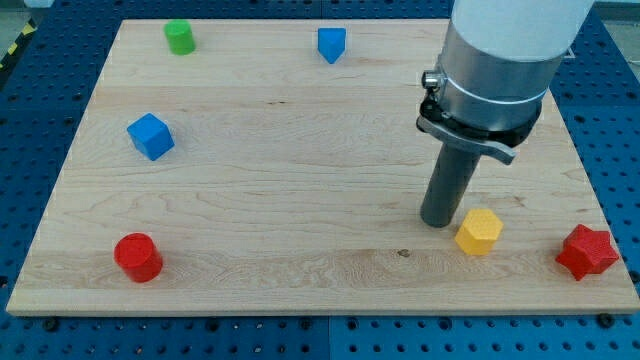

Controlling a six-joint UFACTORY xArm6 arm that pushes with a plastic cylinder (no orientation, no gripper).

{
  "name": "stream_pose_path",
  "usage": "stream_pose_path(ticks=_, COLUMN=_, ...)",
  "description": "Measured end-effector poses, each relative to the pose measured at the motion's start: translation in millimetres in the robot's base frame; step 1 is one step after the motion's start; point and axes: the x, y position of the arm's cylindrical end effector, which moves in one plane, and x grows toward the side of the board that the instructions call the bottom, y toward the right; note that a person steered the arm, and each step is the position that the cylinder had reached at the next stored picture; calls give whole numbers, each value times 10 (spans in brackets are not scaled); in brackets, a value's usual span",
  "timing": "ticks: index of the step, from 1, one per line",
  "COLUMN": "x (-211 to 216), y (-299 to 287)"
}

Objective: Push the yellow hexagon to the red star

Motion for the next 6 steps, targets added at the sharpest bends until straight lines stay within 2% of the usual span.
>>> stream_pose_path(ticks=1, x=43, y=368)
stream_pose_path(ticks=2, x=43, y=331)
stream_pose_path(ticks=3, x=95, y=-142)
stream_pose_path(ticks=4, x=344, y=-128)
stream_pose_path(ticks=6, x=431, y=651)
